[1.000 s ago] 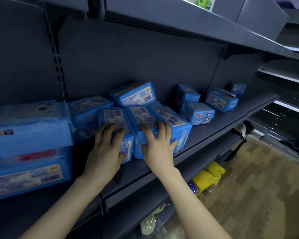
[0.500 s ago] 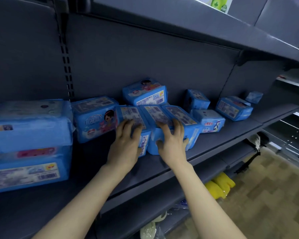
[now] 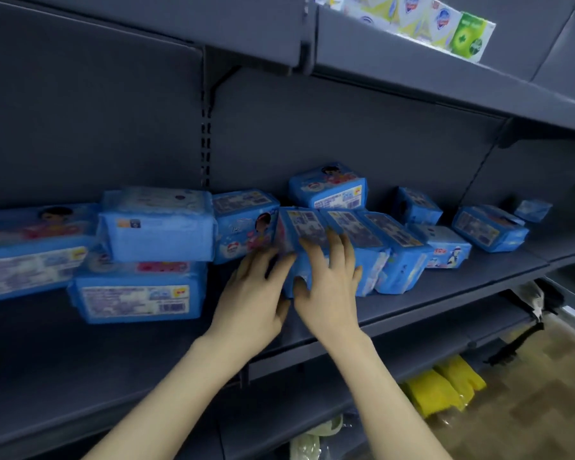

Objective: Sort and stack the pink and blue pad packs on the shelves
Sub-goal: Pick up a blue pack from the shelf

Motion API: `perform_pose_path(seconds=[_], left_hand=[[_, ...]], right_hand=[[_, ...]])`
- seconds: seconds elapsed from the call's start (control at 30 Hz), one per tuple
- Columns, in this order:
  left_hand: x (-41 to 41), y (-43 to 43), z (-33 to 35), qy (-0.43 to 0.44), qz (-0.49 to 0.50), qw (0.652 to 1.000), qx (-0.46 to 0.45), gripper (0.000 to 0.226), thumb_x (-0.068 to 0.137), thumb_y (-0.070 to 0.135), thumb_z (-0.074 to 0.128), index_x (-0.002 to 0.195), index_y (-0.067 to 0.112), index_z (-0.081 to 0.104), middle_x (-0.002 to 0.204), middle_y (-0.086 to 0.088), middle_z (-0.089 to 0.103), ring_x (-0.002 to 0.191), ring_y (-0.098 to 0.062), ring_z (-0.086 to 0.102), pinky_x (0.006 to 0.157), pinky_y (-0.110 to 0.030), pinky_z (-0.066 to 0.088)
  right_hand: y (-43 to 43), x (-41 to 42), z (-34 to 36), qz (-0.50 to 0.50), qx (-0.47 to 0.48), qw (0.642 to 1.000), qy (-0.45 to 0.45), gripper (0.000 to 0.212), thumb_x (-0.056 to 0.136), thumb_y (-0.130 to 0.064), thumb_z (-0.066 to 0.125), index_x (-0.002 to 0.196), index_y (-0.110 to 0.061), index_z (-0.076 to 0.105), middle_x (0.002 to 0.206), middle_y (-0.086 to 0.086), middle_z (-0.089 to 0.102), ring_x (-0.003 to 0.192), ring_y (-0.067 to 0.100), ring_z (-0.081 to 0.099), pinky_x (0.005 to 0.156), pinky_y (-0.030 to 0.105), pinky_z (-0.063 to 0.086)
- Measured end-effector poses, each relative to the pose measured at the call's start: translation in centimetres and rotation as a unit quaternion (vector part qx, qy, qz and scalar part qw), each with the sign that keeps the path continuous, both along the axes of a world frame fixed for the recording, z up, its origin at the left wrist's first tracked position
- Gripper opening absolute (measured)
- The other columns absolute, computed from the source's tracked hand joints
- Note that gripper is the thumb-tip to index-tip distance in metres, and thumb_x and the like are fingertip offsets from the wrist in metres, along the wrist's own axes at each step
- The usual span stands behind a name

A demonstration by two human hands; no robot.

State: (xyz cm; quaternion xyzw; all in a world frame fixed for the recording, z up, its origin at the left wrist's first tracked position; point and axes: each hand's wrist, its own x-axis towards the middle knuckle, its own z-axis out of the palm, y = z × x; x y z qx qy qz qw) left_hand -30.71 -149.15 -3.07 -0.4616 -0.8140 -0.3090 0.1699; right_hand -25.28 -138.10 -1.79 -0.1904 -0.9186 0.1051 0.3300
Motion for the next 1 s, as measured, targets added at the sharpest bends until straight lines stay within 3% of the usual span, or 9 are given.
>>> perform_pose_path(seconds=[0.07,0.17,0.33,0.4,0.5,0.63,0.77,0.87,1.0], left_hand=[[0.0,-3.1,-0.2,0.019,0.023,0.999,0.034,0.074,0.059,0.003,0.078,0.124,0.013,0.046,0.123,-0.016,0.055,0.112,-0.033,0.052,0.082,-0.048,0.053],[-0.2,-7.5,-0.1,0.020,0.063,0.995,0.069,0.074,0.058,0.000,0.079,0.122,0.016,0.045,0.119,-0.014,0.057,0.109,-0.029,0.052,0.078,-0.043,0.054],[-2.3,-14.4,-0.1,0.010,0.163,0.985,0.062,0.074,0.059,0.008,0.082,0.122,0.015,0.047,0.120,-0.017,0.057,0.113,-0.035,0.051,0.079,-0.049,0.051],[-3.3,-16.7,-0.1,-0.014,0.201,0.979,0.040,0.076,0.062,0.015,0.082,0.129,0.015,0.046,0.128,-0.016,0.051,0.118,-0.039,0.048,0.087,-0.052,0.049],[-4.6,-19.1,0.2,-0.080,0.243,0.966,0.027,0.079,0.074,0.032,0.074,0.141,0.022,0.035,0.145,-0.004,0.031,0.134,-0.026,0.026,0.105,-0.042,0.032],[-6.4,-21.0,0.1,-0.102,0.249,0.963,0.002,0.088,0.073,0.045,0.071,0.145,0.027,0.024,0.150,-0.002,0.019,0.138,-0.022,0.015,0.110,-0.039,0.023],[-8.6,-22.5,-0.1,-0.122,0.273,0.952,-0.058,0.097,0.070,0.055,0.069,0.146,0.034,0.014,0.152,-0.003,0.001,0.140,-0.024,0.000,0.113,-0.043,0.016],[-10.8,-23.6,-0.2,-0.142,0.293,0.943,-0.069,0.106,0.062,0.061,0.072,0.146,0.039,0.012,0.151,-0.003,-0.011,0.140,-0.030,-0.011,0.112,-0.053,0.015],[-13.4,-24.3,-0.9,-0.261,0.262,0.929,-0.029,0.116,0.055,0.057,0.080,0.146,0.041,0.009,0.152,-0.004,-0.017,0.142,-0.032,-0.006,0.114,-0.055,0.015]], right_hand=[[-2.6,-0.7,-0.4,0.036,0.021,0.998,0.052,0.061,0.060,-0.010,0.053,0.120,-0.019,0.045,0.133,0.022,0.045,0.126,0.033,0.024,0.084,0.072,0.036],[-6.8,-1.9,-0.3,0.095,0.012,0.992,0.083,0.058,0.064,-0.017,0.048,0.121,-0.021,0.042,0.135,0.020,0.042,0.125,0.033,0.024,0.085,0.072,0.037],[-12.4,-4.2,-0.2,0.164,-0.023,0.985,0.037,0.072,0.068,-0.022,0.061,0.131,-0.031,0.028,0.148,0.005,0.010,0.134,0.027,0.004,0.094,0.075,0.018],[-13.9,-5.2,0.0,0.177,-0.027,0.984,0.005,0.078,0.074,-0.024,0.067,0.134,-0.037,0.019,0.147,-0.007,-0.005,0.136,0.023,-0.009,0.098,0.073,0.009],[-15.7,-6.4,0.0,0.158,-0.002,0.987,-0.023,0.092,0.072,-0.027,0.075,0.137,-0.040,0.012,0.146,-0.007,-0.012,0.136,0.023,-0.017,0.096,0.076,0.005],[-17.9,-8.0,-0.4,0.125,0.035,0.989,-0.064,0.105,0.062,-0.031,0.082,0.137,-0.039,0.008,0.147,0.000,-0.013,0.136,0.028,-0.018,0.089,0.080,0.003],[-19.1,-9.2,0.7,0.087,0.084,0.978,-0.172,0.100,0.079,-0.038,0.068,0.142,-0.044,-0.009,0.137,0.004,-0.041,0.126,0.031,-0.039,0.096,0.077,-0.003],[-19.8,-10.0,1.2,0.059,0.101,0.968,-0.222,0.093,0.081,-0.043,0.065,0.145,-0.042,-0.002,0.134,0.009,-0.045,0.122,0.036,-0.042,0.097,0.076,-0.001],[-20.1,-10.8,0.7,0.044,0.090,0.975,-0.200,0.066,0.078,-0.037,0.069,0.135,-0.039,0.037,0.137,0.004,-0.042,0.125,0.035,-0.041,0.096,0.077,-0.002]])
